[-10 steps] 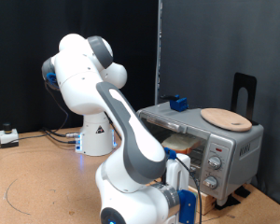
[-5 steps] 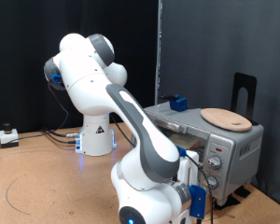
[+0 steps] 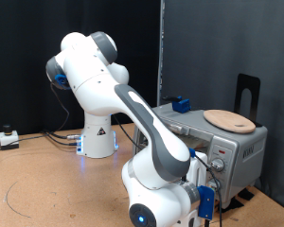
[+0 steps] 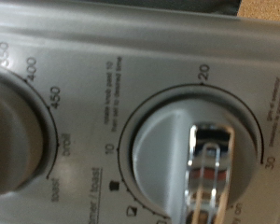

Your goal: Make a piece of toast with the oven

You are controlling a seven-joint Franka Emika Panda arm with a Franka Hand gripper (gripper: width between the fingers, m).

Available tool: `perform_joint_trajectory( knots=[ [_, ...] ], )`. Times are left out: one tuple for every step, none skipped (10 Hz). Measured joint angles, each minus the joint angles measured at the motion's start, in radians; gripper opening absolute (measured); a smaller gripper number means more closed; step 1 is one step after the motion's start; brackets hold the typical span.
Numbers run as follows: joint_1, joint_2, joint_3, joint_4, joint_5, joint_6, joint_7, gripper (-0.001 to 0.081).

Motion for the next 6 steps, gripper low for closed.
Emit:
perform_joint_trajectory(
  knots=[
    [-0.001,0.000,0.001,-0.001,0.000,0.002,0.000,0.0807],
    [0.000,0.000,0.002,-0.002,0.000,0.006,0.000,0.0787],
    [0.000,0.000,0.006,-0.006,0.001,0.012,0.000,0.0787],
    [0.000,0.000,0.009,-0.009,0.001,0.016,0.000,0.0627],
    [0.000,0.000,0.011,-0.011,0.001,0.017,0.000,0.0627],
    [0.000,0.000,0.012,-0.012,0.001,0.019,-0.001,0.0447]
  ],
)
